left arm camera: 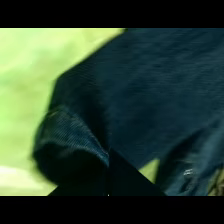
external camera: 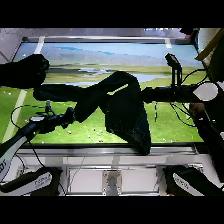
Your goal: Fold the clothes and pants, and hang the long-sleeved shirts on hangers.
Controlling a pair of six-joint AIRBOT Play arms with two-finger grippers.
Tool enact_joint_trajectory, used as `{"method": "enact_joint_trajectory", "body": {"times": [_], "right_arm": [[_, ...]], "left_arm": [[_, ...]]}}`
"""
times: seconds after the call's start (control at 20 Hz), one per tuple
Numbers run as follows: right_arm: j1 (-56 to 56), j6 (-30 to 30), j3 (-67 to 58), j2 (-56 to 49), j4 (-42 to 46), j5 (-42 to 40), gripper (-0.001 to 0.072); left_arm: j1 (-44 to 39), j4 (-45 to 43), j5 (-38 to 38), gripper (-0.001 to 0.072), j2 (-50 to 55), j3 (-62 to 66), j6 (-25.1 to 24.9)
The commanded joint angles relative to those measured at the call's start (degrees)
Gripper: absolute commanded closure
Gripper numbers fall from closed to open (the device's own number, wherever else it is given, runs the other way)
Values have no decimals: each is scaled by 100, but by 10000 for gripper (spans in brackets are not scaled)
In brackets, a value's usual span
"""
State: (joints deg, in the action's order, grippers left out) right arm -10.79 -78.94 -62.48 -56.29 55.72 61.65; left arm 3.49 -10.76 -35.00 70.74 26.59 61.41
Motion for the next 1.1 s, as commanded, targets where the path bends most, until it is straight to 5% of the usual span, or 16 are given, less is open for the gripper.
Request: {"method": "enact_joint_trajectory", "body": {"times": [0.0,0.4,0.6,1.05], "right_arm": [[-81,-105,50,-26,0,254,283],[-2328,-933,1486,-935,-413,-879,252],[-2817,-1003,1491,-1661,-1390,-1646,188],[-3003,-1370,1633,-2214,-1849,-3073,154]], "left_arm": [[-37,1099,142,687,66,197,-940],[90,1102,136,688,-400,730,-1134],[90,820,103,688,-542,730,-1132],[90,708,44,687,-542,732,-1134]]}}
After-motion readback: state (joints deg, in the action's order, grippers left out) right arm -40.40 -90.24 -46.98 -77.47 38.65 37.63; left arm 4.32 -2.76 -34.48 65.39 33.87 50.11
